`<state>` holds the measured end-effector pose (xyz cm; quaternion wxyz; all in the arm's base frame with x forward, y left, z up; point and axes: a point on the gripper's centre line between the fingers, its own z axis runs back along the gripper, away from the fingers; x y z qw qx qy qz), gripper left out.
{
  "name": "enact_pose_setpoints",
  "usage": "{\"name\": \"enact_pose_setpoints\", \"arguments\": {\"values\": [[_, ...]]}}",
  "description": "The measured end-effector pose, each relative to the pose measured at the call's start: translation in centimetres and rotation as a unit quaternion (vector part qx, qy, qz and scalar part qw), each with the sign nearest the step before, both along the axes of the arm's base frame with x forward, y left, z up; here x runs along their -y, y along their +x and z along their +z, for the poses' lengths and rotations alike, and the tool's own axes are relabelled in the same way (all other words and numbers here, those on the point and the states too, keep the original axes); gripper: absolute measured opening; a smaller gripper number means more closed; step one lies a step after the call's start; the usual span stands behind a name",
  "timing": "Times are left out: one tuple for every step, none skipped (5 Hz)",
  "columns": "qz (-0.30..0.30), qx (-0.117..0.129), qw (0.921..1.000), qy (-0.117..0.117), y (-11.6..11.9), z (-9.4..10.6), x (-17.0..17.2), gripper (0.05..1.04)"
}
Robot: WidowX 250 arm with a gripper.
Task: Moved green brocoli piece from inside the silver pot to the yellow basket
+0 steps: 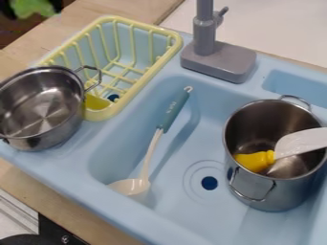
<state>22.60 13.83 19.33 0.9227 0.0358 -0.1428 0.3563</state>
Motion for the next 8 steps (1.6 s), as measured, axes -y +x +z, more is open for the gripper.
{"name": "enact_pose_setpoints", "arguments": {"values": [[-0.014,0.007,0.9999,-0.005,2.5,-1.9,0.4,0.742],[-0.026,0.023,0.9993,-0.012,4.3,-3.3,0.6,0.742],[-0.045,0.048,0.9976,-0.021,5.5,-5.1,0.9,0.742],[-0.063,0.068,0.995,-0.038,6.8,-6.1,1.3,0.742],[-0.075,0.075,0.9927,-0.057,7.4,-7.5,1.9,0.742],[-0.089,0.081,0.9914,-0.053,8.1,-7.9,2.7,0.742],[-0.105,0.06,0.9913,-0.051,8.3,-9.4,3.5,0.742],[-0.111,0.051,0.9911,-0.054,7.8,-10.6,3.9,0.742]]}}
